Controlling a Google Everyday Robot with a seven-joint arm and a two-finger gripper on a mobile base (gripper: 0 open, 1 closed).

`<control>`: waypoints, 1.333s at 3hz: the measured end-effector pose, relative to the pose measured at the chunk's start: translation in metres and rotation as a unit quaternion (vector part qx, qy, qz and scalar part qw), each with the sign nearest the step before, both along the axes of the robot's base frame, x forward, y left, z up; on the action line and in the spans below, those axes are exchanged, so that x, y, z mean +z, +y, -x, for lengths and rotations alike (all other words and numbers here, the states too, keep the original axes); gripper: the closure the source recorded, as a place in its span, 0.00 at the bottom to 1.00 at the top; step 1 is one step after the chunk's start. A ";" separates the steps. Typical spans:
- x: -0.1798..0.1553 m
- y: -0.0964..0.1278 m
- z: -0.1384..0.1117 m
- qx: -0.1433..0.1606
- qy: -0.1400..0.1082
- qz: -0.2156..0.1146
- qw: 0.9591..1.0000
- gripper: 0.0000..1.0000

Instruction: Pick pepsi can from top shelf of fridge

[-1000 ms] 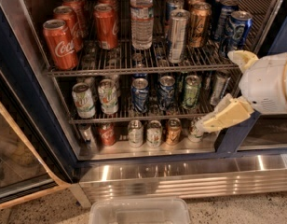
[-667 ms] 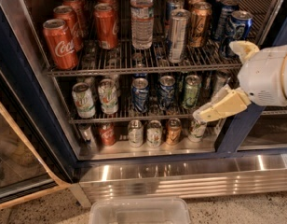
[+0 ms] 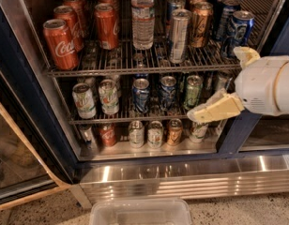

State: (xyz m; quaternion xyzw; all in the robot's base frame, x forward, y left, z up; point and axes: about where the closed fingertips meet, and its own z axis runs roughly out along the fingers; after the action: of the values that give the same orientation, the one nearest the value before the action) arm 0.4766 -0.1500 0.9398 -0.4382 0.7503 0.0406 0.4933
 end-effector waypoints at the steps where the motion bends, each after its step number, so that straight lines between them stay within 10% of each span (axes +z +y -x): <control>1: -0.008 -0.008 -0.016 -0.055 -0.030 -0.049 0.997 0.00; 2: 0.003 -0.008 -0.035 -0.107 -0.083 -0.116 0.984 0.00; 4: 0.004 -0.011 -0.048 -0.128 -0.101 -0.137 0.977 0.00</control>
Offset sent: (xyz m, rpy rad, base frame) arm 0.0471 -0.0381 -0.0071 0.3753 -0.2584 -0.3442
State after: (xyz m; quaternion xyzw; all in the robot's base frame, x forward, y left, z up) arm 0.5244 -0.1613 0.9435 -0.2687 0.7335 0.0350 0.6233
